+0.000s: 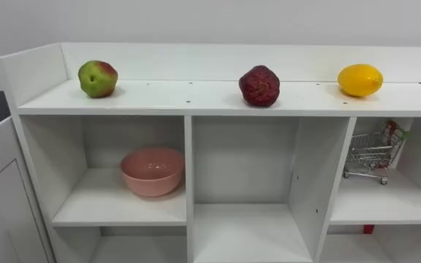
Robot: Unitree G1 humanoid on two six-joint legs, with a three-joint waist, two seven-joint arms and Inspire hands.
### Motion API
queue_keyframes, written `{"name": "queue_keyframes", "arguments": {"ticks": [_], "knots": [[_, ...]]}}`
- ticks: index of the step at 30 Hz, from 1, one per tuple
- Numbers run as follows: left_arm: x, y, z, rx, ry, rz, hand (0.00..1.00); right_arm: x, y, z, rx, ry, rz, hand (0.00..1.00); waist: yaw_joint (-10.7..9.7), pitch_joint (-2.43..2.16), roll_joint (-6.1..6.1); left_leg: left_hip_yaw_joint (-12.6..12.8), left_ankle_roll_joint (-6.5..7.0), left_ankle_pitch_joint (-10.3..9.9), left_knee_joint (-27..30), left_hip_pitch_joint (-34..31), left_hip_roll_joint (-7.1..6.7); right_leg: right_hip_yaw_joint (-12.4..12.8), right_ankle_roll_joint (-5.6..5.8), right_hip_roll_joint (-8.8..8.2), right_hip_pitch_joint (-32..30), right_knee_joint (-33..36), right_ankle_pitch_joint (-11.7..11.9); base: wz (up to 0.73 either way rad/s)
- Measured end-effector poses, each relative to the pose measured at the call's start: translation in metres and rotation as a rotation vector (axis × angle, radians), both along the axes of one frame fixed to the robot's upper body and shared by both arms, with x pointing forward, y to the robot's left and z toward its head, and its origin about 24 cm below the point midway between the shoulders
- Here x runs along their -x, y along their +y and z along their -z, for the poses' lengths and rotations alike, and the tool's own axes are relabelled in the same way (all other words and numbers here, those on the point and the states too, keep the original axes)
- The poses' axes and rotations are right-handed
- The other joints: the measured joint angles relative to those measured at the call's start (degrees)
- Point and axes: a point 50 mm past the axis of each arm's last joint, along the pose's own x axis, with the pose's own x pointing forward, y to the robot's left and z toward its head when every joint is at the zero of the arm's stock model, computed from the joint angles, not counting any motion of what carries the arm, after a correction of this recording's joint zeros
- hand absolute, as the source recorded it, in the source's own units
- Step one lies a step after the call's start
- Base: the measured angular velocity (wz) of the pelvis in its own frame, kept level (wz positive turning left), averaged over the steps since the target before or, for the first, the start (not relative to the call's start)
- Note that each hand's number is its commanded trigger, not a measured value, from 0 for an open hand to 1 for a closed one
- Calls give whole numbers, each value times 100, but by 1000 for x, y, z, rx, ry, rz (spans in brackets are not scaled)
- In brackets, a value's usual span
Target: Arrange fruit in the closet
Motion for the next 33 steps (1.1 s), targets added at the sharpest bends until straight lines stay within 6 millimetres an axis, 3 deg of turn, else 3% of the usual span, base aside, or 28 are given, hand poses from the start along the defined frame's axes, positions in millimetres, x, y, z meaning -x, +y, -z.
{"name": "queue_keyframes", "arguments": {"ticks": [8,13,16,19,21,25,27,33], "knots": [[0,-1,0,3,-2,-1,0,-1,0,0,27,-15,3,0,-2,-23,-42,2,2,2,9,4,-7,24,-1,-5,-11,1,-2,0],[-3,-3,0,8,-22,21,0,-9,-2,-1,78,-92,97,0,-2,-20,-79,8,2,2,15,-4,-9,27,0,-6,-5,1,-1,0],[-6,-4,0,8,-53,29,0,-31,-5,-6,106,-238,212,0,27,-12,-71,74,2,2,6,-5,0,79,0,9,-44,-5,-1,-6],[-10,-5,-1,6,-98,45,0,-69,-6,-17,104,-461,223,0,16,-7,-60,96,1,1,6,1,9,93,-3,18,-56,-13,1,-4],[-13,-6,-1,0,-135,52,0,-104,-2,-34,90,-654,193,0,5,-5,-56,98,1,1,7,3,9,120,-4,18,-58,-8,2,0],[-14,-6,-2,-4,-159,54,0,-154,12,-74,54,-957,152,0,36,-4,-55,108,1,1,8,-22,8,122,-3,17,-79,-2,6,-1],[-16,-7,-2,-7,-170,76,0,-182,24,-111,19,-1187,107,0,92,-13,-13,145,1,2,25,-121,21,144,-10,31,-204,-6,47,-8],[-17,-9,-2,0,-173,124,0,-206,47,-163,-54,-1468,42,0,169,12,-7,156,2,2,27,-189,25,186,-3,35,-257,7,72,-2]]}}
